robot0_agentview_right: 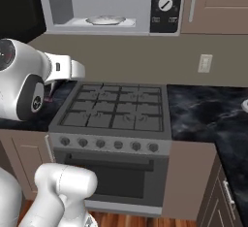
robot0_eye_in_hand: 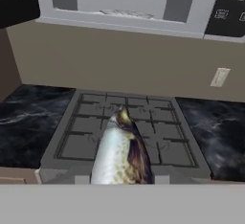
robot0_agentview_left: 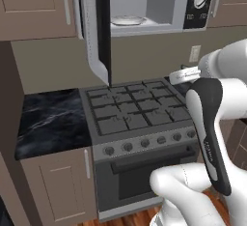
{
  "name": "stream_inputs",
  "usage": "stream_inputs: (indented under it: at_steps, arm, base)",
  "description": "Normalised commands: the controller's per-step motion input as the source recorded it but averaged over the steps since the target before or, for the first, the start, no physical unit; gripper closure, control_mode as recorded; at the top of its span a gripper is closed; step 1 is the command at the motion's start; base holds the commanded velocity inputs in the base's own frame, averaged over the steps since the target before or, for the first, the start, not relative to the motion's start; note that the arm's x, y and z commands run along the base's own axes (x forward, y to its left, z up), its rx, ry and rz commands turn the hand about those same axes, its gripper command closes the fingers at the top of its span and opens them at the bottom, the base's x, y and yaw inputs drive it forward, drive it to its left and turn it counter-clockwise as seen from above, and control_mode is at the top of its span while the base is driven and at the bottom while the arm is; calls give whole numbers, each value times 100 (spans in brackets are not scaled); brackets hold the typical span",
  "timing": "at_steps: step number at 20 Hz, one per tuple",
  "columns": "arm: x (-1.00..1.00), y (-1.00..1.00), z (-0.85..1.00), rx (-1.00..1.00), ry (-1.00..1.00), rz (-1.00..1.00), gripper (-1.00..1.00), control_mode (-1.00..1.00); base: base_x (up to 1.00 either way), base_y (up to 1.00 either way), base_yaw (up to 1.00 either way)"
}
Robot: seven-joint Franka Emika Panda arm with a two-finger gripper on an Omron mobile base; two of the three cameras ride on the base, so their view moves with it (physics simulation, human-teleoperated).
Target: Transport the fish from the fridge to the microwave and turn on the microwave.
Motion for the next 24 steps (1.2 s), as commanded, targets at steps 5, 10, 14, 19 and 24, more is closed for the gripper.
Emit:
stream_inputs:
  at_steps: [5,10,14,19,24]
  arm:
    - [0,0,0,0,0,0,100,100]
    - [0,0,0,0,0,0,100,100]
    - [0,0,0,0,0,0,100,100]
    - [0,0,0,0,0,0,100,100]
    - [0,0,0,0,0,0,100,100]
  base:
    - [22,-39,11]
    - [22,-29,6]
    - [24,-16,4]
    - [24,-3,3]
    - [35,0,0]
